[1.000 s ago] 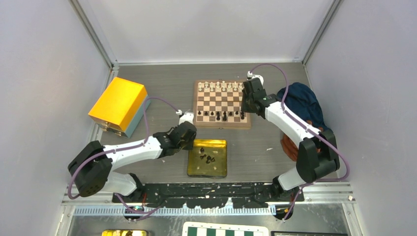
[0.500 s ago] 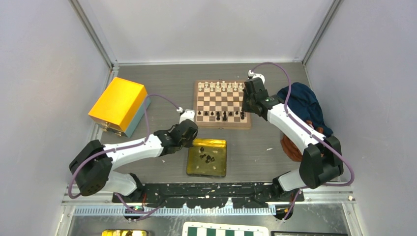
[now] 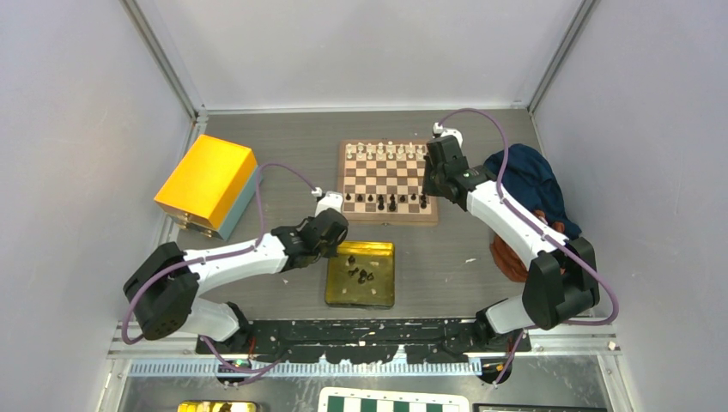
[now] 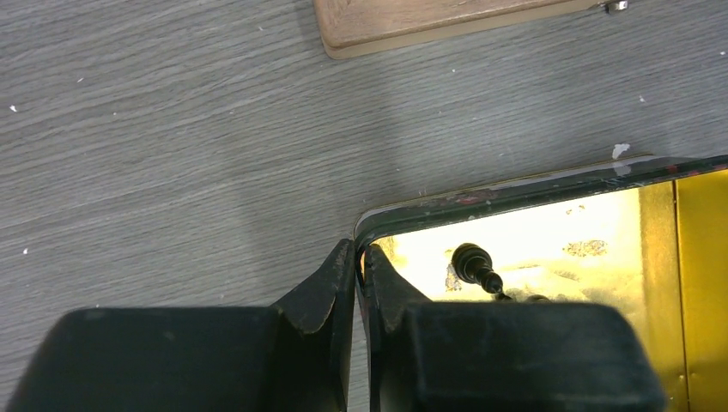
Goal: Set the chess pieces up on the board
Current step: Move the storage box to the center of the board.
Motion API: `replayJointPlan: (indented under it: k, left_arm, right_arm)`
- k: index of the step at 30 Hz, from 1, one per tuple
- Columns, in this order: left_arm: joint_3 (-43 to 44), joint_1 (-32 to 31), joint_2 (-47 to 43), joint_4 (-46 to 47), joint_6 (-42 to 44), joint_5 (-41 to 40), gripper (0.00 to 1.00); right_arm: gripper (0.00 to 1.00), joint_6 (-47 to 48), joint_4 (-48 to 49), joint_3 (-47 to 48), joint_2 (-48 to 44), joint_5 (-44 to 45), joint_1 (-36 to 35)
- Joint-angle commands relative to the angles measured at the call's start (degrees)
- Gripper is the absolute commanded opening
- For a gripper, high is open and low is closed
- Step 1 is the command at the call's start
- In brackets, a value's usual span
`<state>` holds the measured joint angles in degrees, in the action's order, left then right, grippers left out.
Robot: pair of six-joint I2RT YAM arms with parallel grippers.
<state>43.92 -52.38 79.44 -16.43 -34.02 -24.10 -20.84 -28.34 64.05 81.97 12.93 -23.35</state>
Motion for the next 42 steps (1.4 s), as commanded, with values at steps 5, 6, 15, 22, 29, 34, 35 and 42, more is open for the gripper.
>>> replayJointPlan:
  k: [5,6,15,22,29,34,35,42]
  left_arm:
    - [2.69,-0.09,0.72,-2.97,1.32,-4.71,0.08]
    - [2.81,-0.09,0.79,-3.25,1.5,-5.06,0.08]
    - [3.28,1.45,0.26,-4.56,3.93,-7.19,0.05]
    - [3.51,2.82,-0.31,-4.63,7.94,-7.62,0.02]
    - [3.54,5.21,-0.4,-4.42,10.26,-7.35,0.02]
    - [3.54,6.63,-0.33,-3.83,11.05,-6.72,0.01]
    - [3.46,6.86,-0.29,-3.7,11.2,-6.63,0.01]
    - [3.62,7.94,0.1,-2.32,12.75,-5.61,0.01]
  right_arm:
    - [0.25,0.28,1.88,0.03,-3.09,0.61,-0.51]
    - [0.25,0.27,1.88,-0.02,-3.2,0.59,-0.55]
    - [0.25,0.19,1.97,-0.42,-3.74,0.42,-0.79]
    - [0.25,0.19,2.06,-0.58,-4.1,0.49,-0.94]
    - [0.25,0.24,2.13,-0.77,-4.2,0.51,-1.22]
    - [0.25,0.22,2.14,-0.77,-4.23,0.52,-1.3]
    - [0.25,0.17,2.15,-0.85,-4.27,0.52,-1.34]
    - [0.25,0.19,2.15,-0.94,-4.5,0.52,-1.38]
